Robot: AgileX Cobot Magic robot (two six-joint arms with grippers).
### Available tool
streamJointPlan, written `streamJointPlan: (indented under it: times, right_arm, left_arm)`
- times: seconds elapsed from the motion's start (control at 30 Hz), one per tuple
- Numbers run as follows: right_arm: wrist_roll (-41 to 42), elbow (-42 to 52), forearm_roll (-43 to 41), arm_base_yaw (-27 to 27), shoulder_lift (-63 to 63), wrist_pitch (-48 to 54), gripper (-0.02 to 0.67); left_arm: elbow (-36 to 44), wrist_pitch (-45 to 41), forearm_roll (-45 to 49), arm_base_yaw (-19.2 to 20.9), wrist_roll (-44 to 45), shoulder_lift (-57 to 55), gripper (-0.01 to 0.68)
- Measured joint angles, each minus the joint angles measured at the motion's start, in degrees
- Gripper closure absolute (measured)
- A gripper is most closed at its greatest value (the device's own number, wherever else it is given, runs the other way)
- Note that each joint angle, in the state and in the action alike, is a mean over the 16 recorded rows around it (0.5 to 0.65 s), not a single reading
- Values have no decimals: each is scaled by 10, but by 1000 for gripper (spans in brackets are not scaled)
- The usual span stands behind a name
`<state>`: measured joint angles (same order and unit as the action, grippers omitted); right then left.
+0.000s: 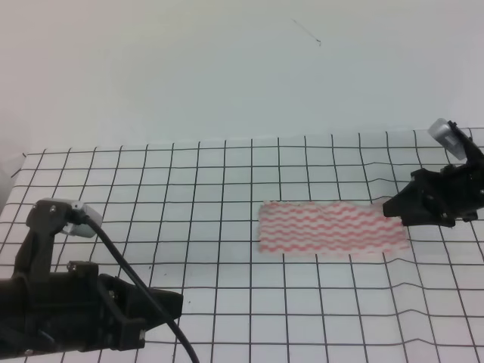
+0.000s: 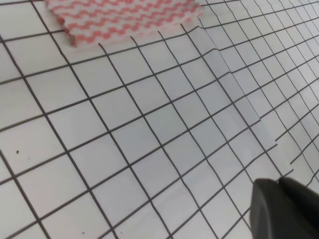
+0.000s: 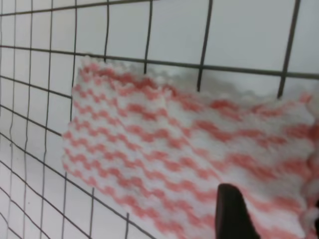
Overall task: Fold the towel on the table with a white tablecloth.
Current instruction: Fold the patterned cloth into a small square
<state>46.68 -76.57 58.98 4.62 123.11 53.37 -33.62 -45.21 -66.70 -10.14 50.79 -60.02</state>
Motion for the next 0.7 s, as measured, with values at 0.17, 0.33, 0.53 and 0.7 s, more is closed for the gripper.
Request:
streamJointPlan:
  times: [0.17, 0.33, 0.53, 0.7]
  right_arm:
    - [-2, 0, -10, 0, 1, 2, 303]
    - [-4, 0, -16, 0, 1, 3, 306]
    - [3, 0, -8, 0, 1, 8, 328]
    - [11, 0, 0, 0, 1, 11, 350]
  left_arm:
    - [0, 0, 0, 0, 0, 0, 674]
    - [0, 0, 0, 0, 0, 0, 674]
    - [0, 0, 0, 0, 1, 0, 674]
    - [0, 0, 0, 0, 1, 0, 674]
